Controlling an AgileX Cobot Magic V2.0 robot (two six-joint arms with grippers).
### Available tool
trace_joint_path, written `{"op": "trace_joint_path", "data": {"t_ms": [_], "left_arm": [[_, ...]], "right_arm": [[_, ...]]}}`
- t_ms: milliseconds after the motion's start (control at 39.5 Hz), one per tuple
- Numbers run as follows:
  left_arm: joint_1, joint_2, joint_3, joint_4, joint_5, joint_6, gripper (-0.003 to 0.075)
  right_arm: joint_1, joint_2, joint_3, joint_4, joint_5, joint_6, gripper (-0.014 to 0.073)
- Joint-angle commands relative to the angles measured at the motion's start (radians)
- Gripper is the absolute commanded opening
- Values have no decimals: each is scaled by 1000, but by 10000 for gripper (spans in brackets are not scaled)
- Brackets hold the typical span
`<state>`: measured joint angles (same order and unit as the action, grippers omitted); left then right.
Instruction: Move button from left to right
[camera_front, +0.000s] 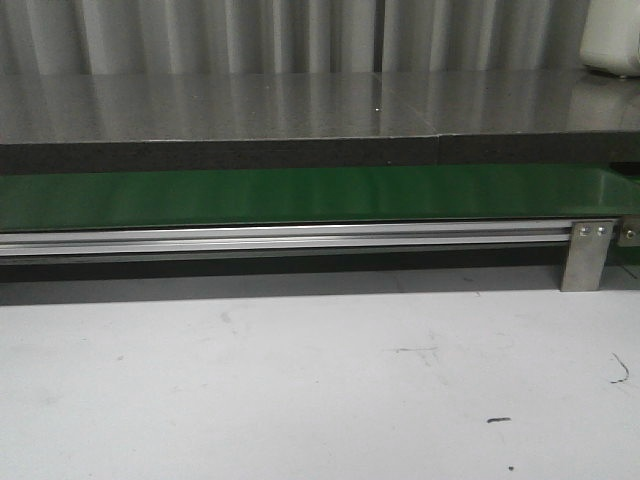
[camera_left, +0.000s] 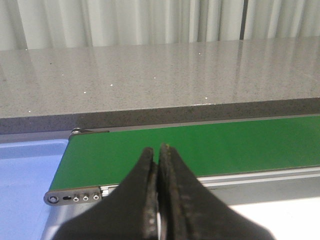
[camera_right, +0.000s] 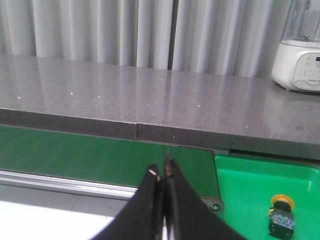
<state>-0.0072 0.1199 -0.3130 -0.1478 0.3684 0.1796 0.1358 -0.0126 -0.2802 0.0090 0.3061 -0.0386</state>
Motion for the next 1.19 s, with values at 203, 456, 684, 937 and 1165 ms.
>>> {"op": "trace_joint_path", "data": {"t_ms": [203,456,684,937,1165], "left_arm": [[-53,-71,111,148,-154,-229,-21],[-29,-145,301,141,-336,-229,-21],[-21,-143,350,140,-343,-229,-21],[-21,-143,350,140,-345,-229,-21],[-21,-143,350,140,-345,-229,-21]], "right_arm": [[3,-9,-25,0,-79,-10,-68],[3,-7,-25,0,-79,-10,-68],[3,-7,-25,0,-79,-10,-68],[3,-7,-25,0,-79,-10,-68],[3,-7,-25,0,-79,-10,-68]]}}
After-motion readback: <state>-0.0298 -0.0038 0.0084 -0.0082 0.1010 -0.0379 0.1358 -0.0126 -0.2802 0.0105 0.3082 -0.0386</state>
